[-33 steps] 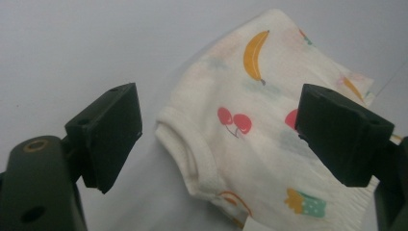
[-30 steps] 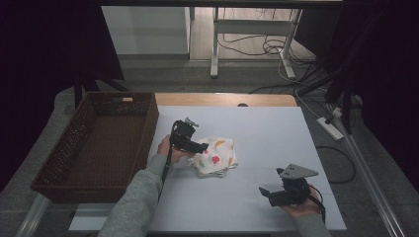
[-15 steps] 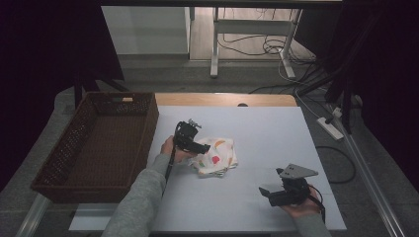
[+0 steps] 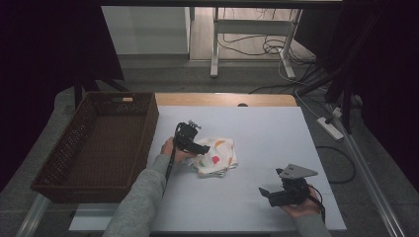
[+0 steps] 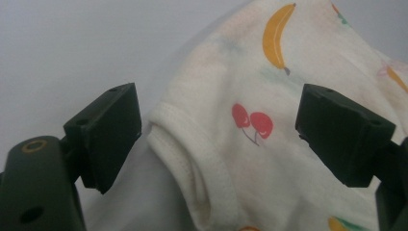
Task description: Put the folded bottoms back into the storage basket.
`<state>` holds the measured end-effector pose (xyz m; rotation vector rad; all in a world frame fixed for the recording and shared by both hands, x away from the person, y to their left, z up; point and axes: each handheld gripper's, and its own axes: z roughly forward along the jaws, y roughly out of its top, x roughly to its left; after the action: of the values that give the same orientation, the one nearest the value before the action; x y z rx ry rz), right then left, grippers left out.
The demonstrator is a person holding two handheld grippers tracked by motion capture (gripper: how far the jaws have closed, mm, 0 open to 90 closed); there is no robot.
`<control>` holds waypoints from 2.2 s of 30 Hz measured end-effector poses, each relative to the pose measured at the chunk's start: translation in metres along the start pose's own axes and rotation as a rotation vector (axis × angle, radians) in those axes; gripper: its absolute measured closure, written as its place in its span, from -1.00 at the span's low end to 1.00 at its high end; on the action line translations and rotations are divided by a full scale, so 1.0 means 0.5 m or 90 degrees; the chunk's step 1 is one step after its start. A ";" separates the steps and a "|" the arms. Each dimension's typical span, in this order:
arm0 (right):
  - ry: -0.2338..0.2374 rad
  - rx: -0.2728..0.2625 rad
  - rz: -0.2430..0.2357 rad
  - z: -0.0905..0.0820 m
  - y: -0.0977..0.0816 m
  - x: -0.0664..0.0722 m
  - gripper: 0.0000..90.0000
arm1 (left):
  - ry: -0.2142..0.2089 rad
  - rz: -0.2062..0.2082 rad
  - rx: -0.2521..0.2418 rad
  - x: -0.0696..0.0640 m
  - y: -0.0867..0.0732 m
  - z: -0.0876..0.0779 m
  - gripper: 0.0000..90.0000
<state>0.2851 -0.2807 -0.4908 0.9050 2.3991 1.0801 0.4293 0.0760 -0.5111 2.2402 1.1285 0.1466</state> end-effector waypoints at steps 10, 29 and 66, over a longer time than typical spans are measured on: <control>-0.001 0.000 0.000 0.000 0.000 0.000 -0.85 | -0.001 -0.003 0.028 0.007 -0.006 0.013 -0.60; -0.002 0.003 -0.001 0.002 0.000 0.001 -0.85 | -0.066 0.037 0.049 -0.004 -0.016 0.012 0.65; -0.017 -0.011 0.007 -0.005 -0.001 -0.002 -0.85 | -0.105 0.066 -0.048 -0.032 0.002 -0.085 0.71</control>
<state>0.2844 -0.2831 -0.4896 0.9209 2.3626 1.0851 0.4046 0.0839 -0.4736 2.2009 0.9053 0.0447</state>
